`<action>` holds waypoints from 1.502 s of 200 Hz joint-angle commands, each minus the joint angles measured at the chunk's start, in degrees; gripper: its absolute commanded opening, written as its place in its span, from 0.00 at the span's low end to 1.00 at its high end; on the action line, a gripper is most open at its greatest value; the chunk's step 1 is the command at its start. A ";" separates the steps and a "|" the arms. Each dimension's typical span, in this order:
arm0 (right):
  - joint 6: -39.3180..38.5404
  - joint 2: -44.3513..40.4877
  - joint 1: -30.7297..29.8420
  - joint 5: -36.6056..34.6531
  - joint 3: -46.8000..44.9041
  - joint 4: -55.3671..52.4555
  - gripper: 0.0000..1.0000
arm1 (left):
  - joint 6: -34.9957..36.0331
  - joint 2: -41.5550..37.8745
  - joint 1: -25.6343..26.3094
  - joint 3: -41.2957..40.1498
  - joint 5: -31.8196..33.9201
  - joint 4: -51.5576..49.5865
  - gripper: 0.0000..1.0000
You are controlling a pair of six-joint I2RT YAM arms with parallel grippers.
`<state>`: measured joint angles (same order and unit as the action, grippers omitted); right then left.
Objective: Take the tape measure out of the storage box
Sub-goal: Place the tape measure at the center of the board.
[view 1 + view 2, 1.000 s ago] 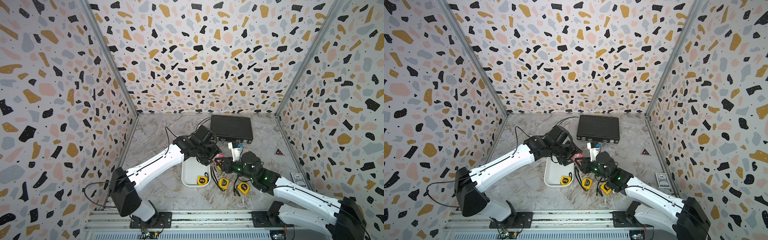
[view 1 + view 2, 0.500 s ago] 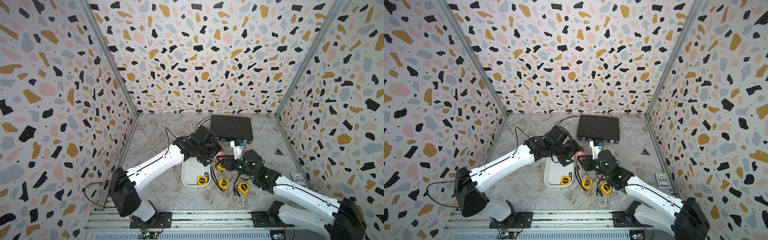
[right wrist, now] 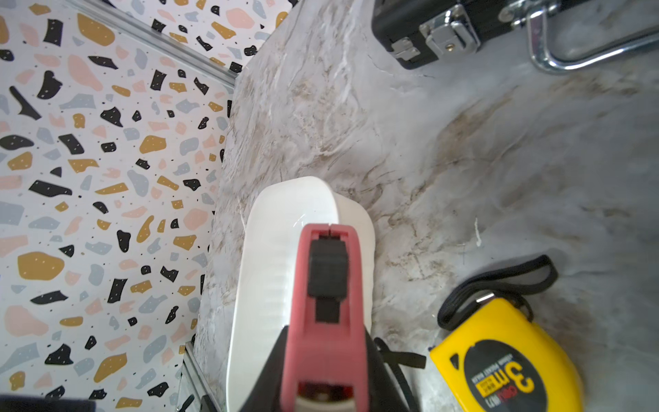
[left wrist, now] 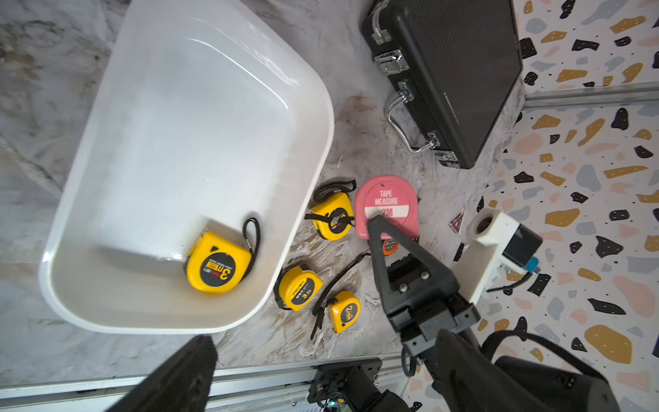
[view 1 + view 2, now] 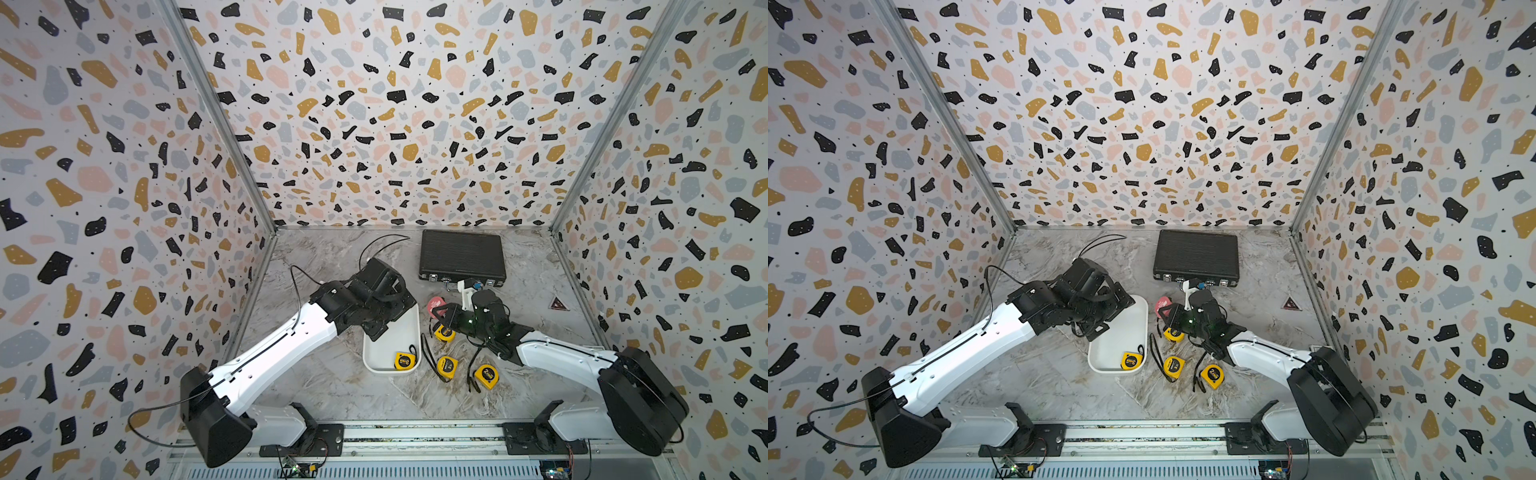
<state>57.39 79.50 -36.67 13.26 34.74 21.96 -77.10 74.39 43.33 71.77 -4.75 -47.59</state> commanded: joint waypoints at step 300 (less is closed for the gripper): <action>8.95 14.74 3.53 3.82 11.20 -9.82 0.64 | -0.18 -7.26 -1.29 -8.57 4.18 -3.30 1.00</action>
<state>68.79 98.39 -33.36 18.20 44.31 18.74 -77.36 67.16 42.44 64.10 -1.96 -51.40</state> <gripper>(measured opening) 0.628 0.999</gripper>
